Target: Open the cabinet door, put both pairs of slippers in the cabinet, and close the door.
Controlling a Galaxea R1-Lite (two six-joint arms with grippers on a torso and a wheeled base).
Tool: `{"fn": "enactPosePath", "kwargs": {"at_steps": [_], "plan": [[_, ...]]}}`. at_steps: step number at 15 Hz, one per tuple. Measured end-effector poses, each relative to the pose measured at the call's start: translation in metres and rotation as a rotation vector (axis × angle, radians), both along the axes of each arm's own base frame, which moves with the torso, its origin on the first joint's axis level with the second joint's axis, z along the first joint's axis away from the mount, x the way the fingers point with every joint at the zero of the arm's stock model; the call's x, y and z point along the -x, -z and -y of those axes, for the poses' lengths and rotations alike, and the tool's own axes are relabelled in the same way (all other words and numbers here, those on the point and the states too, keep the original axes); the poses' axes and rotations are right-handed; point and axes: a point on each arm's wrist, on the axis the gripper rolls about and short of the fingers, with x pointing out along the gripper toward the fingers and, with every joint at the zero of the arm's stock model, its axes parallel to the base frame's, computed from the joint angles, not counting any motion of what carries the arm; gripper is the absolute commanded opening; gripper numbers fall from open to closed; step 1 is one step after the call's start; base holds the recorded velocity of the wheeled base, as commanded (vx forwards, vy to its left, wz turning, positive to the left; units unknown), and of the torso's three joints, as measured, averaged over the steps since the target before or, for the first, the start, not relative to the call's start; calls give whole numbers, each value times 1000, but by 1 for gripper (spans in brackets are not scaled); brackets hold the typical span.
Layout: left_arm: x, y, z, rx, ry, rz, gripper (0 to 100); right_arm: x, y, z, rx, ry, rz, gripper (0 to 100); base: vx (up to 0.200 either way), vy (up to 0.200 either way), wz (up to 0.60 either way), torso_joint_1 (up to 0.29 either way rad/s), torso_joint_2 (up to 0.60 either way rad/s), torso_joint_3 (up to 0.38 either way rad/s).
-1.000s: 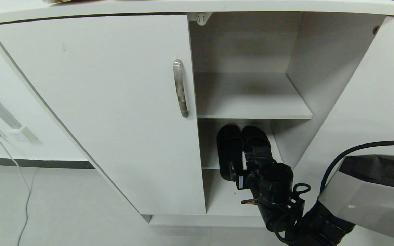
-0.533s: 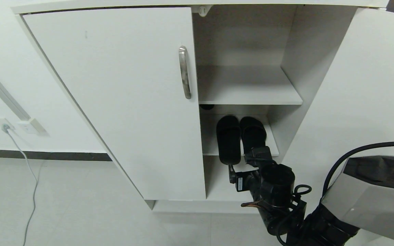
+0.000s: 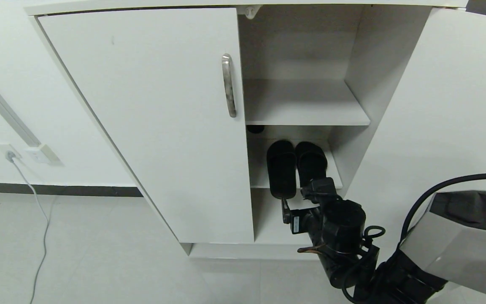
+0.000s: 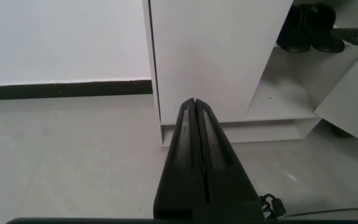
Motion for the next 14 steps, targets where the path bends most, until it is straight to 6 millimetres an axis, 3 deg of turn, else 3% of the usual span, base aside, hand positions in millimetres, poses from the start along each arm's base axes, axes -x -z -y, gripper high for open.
{"fn": "enactPosePath", "kwargs": {"at_steps": [7, 14], "plan": [[0, 0, 0, -1, 1, 0, 0, 9, -5, 6, 10, -7, -2, 100, 0, 0, 0, 0, 0, 14], [0, 0, 0, -1, 1, -1, 0, 15, -7, 6, 14, -21, -6, 100, 0, 0, 0, 2, 2, 189]]}}
